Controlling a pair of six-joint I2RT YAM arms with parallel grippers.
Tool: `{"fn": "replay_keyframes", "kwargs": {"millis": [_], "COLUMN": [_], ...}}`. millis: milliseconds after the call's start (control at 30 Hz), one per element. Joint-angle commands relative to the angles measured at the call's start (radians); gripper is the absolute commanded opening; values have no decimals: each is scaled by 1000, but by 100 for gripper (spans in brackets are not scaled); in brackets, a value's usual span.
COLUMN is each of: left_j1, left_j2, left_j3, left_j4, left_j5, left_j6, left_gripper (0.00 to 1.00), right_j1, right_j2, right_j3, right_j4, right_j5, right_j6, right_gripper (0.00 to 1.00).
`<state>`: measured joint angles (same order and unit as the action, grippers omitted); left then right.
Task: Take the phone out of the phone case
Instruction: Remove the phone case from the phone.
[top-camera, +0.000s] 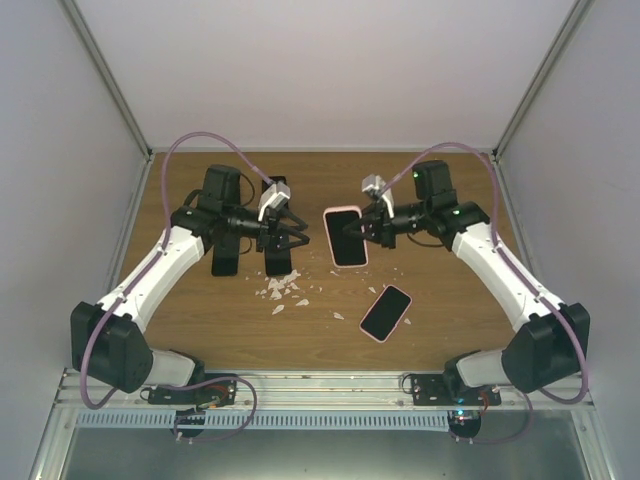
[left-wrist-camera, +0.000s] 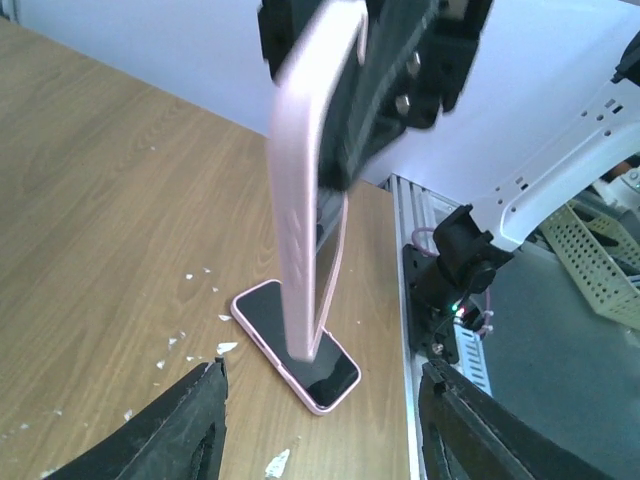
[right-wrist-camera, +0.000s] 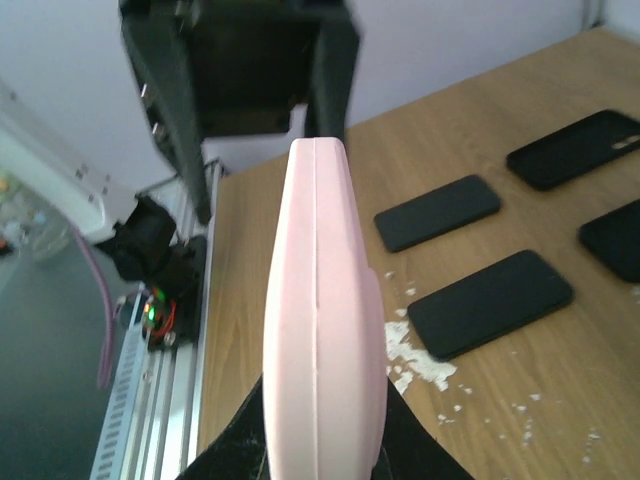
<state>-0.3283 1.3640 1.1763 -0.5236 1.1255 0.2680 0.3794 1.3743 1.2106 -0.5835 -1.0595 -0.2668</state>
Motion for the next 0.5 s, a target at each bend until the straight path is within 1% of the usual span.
{"fn": "replay_keyframes", "kwargs": {"millis": [0, 100, 167, 400, 467], "left_j1": [-1, -1, -2, -29, -44], "left_j2": [-18, -8, -2, 31, 35], "left_j3": [-29, -29, -31, -46, -46], "left_j4": [117, 151, 185, 370, 425], "left_j5": [32, 40, 43, 53, 50], "left_j6": [-86, -131, -168, -360, -407], "left_gripper": [54, 54, 54, 53, 52], "right_j1": [-102, -145, -158, -166, -165], "right_j2": [-34, -23, -24, -60, -64], "right_j3": [23, 22, 16, -33, -42], "right_j4": [242, 385, 462, 724, 775], "right_j5": [-144, -208, -227, -229, -229], "right_j6": [234, 405, 486, 742, 805], "right_gripper": [0, 0, 0, 1, 1]}}
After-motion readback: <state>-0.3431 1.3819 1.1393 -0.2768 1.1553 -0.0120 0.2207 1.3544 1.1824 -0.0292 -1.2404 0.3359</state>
